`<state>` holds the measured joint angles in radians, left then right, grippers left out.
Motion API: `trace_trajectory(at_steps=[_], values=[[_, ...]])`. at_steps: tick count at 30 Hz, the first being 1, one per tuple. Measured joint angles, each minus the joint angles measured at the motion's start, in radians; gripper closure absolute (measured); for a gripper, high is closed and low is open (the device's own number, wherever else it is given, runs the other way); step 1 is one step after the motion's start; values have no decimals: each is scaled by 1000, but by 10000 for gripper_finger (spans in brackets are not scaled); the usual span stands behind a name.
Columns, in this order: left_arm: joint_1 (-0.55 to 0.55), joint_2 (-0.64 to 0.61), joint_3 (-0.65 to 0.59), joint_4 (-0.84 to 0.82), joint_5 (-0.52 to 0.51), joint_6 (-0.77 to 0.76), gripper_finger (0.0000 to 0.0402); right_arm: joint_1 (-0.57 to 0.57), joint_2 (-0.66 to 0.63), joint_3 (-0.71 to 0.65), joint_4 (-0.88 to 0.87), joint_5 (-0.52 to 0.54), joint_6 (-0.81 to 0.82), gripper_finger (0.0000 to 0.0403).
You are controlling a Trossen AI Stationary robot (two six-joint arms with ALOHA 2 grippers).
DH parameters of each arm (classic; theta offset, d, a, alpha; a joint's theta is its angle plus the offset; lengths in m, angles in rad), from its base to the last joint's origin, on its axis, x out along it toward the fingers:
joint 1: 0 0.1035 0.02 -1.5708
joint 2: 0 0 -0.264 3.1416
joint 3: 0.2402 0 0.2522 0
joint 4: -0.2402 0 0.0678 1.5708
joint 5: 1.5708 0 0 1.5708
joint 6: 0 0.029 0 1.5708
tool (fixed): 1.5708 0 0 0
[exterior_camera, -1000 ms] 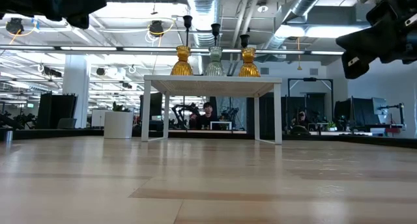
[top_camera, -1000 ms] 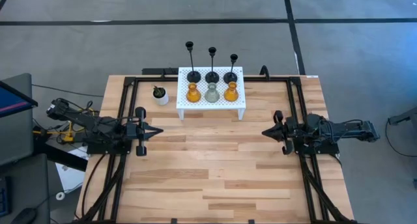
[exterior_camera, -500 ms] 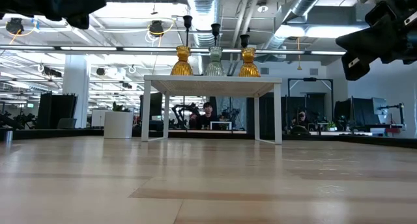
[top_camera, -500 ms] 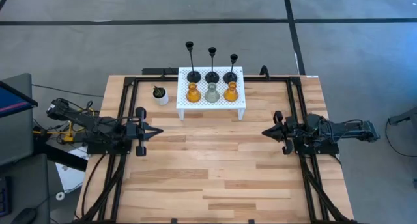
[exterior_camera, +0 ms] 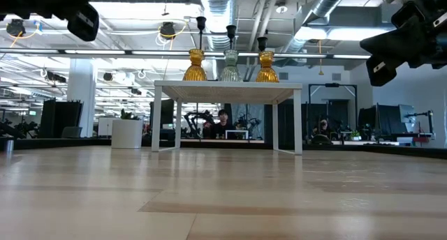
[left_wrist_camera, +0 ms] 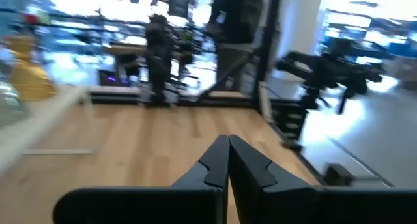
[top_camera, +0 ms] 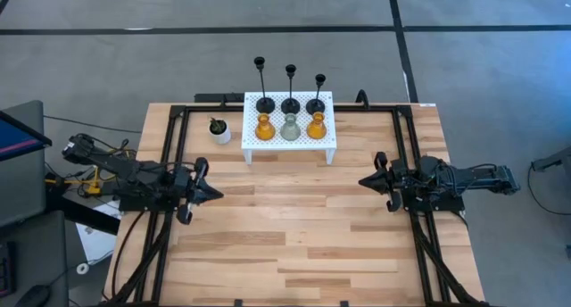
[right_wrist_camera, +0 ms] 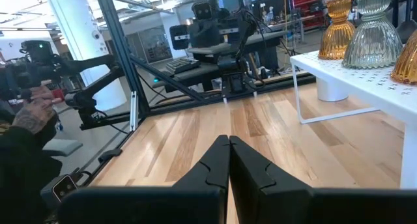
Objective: Pick & Place candle stick holders
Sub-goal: Return to Home Position
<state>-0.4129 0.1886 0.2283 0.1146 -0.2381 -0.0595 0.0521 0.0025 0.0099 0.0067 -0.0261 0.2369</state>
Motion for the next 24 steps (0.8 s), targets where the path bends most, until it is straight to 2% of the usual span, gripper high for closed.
trace_trajectory(at_steps=[7,15,24], values=[[0,0,0,-1,142,31,392,0,0,0,0,0,0,403],[0,-191,2,-35,71,29,392,0,0,0,0,0,0,403],[0,-188,1,-82,132,29,394,0,0,0,0,0,0,403]])
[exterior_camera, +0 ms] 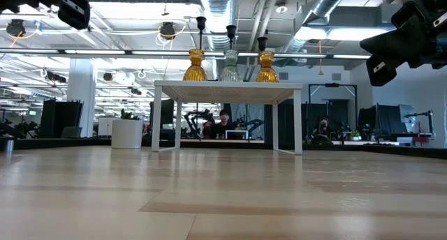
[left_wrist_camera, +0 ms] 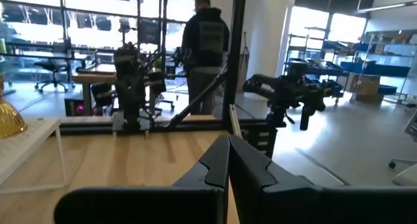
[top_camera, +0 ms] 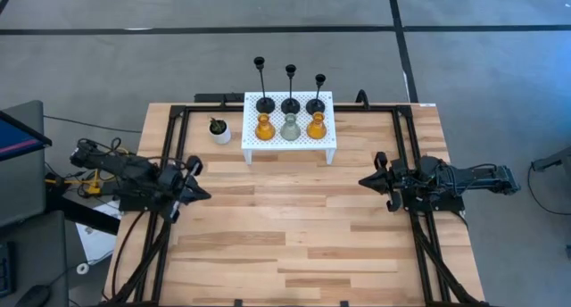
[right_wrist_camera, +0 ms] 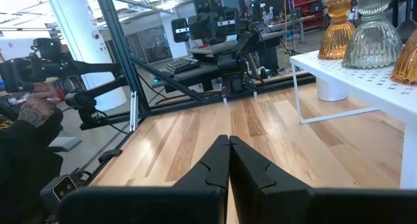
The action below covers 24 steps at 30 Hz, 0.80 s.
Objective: Pick & Place candle stick holders
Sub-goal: Return to Home Position
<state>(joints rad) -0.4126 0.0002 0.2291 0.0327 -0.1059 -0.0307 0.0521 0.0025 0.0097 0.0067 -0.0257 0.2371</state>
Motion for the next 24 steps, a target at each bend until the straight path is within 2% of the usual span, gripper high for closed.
trace_trajectory(at_steps=[6,10,14,20,24], values=[[0,-1,-20,19,2,0,394,0,0,0,0,0,0,403],[0,1,-111,100,9,0,394,0,0,0,0,0,0,403],[0,0,-216,239,67,9,394,0,0,0,0,0,0,403],[0,-1,-223,225,114,1,394,0,0,0,0,0,0,403],[0,1,-223,116,114,-21,392,0,0,0,0,0,0,403]])
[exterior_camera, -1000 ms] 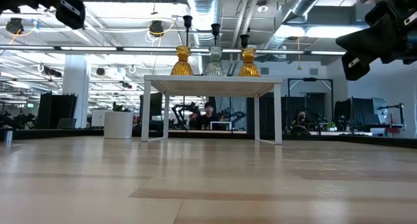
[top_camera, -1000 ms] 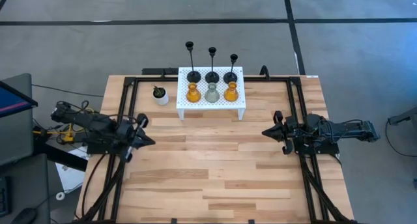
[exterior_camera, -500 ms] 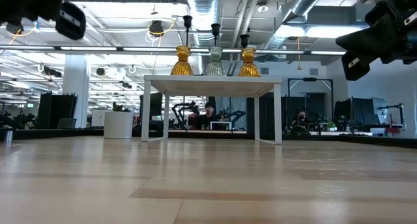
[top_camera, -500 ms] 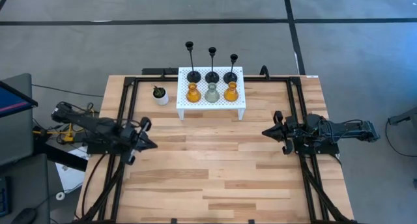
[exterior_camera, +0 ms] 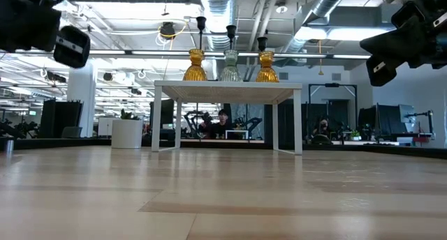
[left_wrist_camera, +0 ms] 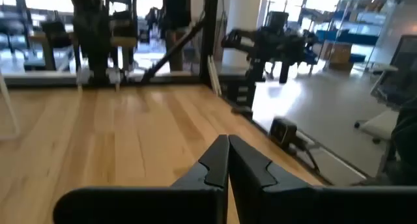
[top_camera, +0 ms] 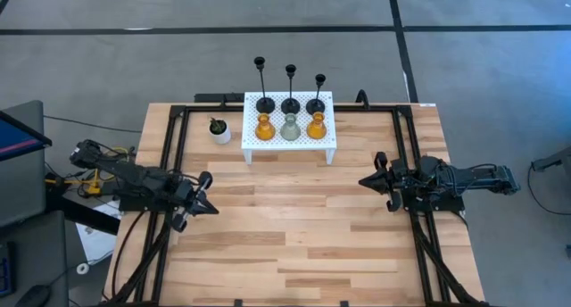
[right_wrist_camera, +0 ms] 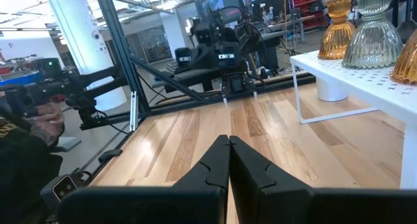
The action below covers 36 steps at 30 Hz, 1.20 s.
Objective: Pick & Place candle stick holders
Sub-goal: Return to Home Position
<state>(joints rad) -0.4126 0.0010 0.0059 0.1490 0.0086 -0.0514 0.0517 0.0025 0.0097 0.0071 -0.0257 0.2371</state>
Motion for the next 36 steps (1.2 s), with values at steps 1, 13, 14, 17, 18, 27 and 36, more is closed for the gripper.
trace_trajectory(at_steps=[1,13,14,17,18,27,36], values=[[0,0,0,-22,0,-6,392,0,0,0,0,0,0,403],[0,68,1,-137,0,-5,392,0,0,0,0,0,0,403],[0,84,1,-137,0,-7,392,0,0,0,0,0,0,403],[0,132,1,-136,0,-7,391,0,0,0,0,0,0,403],[0,147,1,-135,0,-7,391,0,0,0,0,0,0,403],[0,267,1,-127,0,-7,392,0,0,0,0,0,0,403],[0,345,1,-125,0,-7,394,0,0,0,0,0,0,403]])
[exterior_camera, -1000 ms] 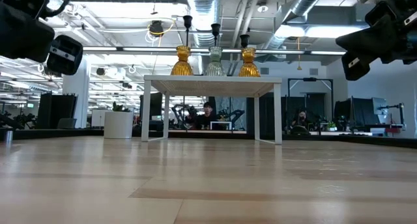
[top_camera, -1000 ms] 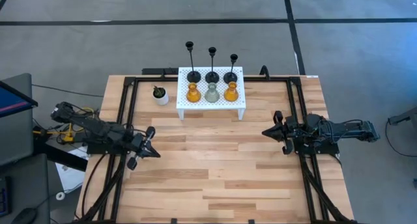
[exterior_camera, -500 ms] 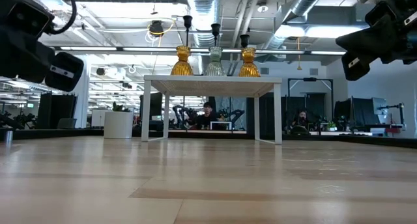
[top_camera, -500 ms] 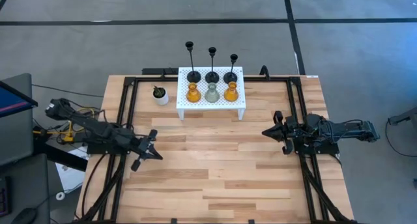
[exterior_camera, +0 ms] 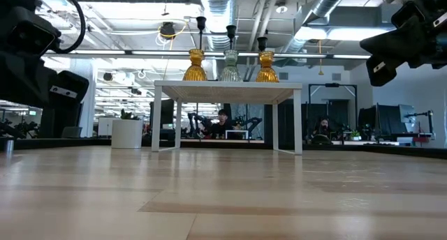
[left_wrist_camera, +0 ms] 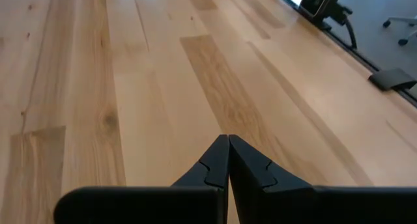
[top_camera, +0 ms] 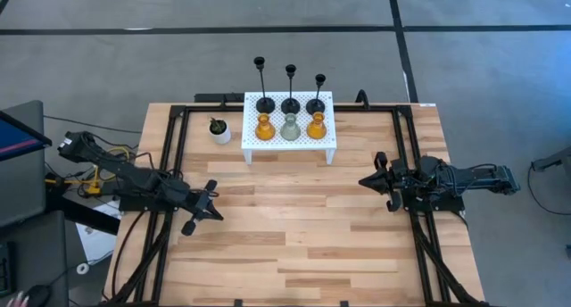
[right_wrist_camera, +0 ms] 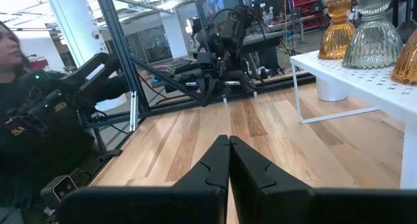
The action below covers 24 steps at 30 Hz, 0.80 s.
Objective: Pick & Place candle stick holders
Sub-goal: Return to Home Position
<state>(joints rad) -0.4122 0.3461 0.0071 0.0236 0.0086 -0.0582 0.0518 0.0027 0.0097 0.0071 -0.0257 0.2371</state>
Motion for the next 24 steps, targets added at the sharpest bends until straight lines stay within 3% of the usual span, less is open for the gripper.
trace_trajectory(at_steps=[24], values=[[0,23,0,7,0,0,394,0,0,0,0,0,0,403]])
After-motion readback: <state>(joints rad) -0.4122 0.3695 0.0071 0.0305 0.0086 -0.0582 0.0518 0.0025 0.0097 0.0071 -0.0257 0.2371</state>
